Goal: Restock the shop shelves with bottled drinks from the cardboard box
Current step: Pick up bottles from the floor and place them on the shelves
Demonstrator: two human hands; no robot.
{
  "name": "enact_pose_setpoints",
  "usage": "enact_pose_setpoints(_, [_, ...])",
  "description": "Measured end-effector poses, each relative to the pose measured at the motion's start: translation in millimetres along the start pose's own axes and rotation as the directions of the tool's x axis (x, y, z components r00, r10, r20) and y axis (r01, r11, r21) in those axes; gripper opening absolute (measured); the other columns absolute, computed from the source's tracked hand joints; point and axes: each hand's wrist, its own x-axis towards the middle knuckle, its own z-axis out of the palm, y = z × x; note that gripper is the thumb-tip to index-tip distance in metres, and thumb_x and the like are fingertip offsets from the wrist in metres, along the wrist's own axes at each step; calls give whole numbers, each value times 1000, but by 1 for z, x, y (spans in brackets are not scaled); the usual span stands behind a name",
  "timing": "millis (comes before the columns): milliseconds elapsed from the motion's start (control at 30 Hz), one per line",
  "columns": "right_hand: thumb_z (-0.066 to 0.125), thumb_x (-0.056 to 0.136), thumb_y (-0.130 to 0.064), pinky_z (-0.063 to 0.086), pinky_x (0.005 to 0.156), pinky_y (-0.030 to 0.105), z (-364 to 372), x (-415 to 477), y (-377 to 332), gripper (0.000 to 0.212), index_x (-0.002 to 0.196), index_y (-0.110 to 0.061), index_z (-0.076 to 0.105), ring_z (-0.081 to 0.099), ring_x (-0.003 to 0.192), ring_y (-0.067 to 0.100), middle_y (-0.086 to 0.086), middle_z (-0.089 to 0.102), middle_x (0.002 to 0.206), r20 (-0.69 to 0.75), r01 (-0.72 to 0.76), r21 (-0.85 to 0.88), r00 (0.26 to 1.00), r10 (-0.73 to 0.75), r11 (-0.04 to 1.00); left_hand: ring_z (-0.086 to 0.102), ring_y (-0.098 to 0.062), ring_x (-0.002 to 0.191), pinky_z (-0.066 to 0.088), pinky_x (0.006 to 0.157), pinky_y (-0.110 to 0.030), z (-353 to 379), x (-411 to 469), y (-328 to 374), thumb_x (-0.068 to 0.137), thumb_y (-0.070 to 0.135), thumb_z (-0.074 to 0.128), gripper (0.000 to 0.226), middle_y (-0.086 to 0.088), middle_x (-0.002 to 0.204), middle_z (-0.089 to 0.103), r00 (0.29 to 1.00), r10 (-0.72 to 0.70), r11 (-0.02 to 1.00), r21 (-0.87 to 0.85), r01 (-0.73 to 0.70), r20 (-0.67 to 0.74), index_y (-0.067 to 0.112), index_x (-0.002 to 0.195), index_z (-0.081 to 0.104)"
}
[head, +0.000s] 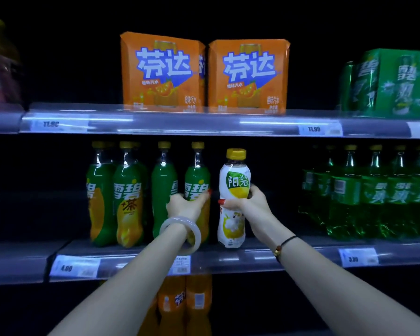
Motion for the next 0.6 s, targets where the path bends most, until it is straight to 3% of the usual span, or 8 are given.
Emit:
enact_pose_setpoints(167, [79, 67, 1, 54, 75, 31, 2, 0, 1, 54, 113, -8, 54, 67, 93, 25, 10, 69, 103, -14, 1, -3, 1000, -1, 1000, 56, -17, 73, 42, 70, -27, -4, -1, -1, 75, 35, 74, 27, -2, 83, 62, 999, -2, 1000, -2, 2, 36, 13, 84, 62])
enact_pose_setpoints(333, [78, 66, 2, 54, 74, 31, 4, -3, -1, 52, 111, -10, 55, 67, 90, 23, 7, 69, 99, -29, 1, -8, 1000, -1, 1000, 58, -20, 78, 42, 72, -26, -11, 1, -3, 77, 33, 73, 20, 5, 71, 58, 994, 21, 998, 51, -27, 110, 24, 69, 57])
enact_pose_setpoints(500, [75, 68, 6, 52, 69, 29, 5, -11, -5, 50, 110, -9, 53, 66, 89, 23, 7, 67, 98, -44, 8, -14, 999, -8, 1000, 58, -20, 84, 42, 76, -28, -20, 1, -5, 80, 25, 72, 23, 8, 75, 57, 981, 18, 995, 96, -37, 191, 19, 95, 55])
enact_pose_setpoints(600, [73, 67, 9, 51, 67, 28, 6, -18, -6, 54, 113, -7, 52, 65, 90, 24, 10, 67, 101, -70, 13, -23, 997, -15, 1000, 59, -24, 96, 43, 82, -29, -26, -2, -6, 80, 22, 72, 36, -6, 103, 64, 983, 19, 990, 133, -44, 183, 12, 112, 57])
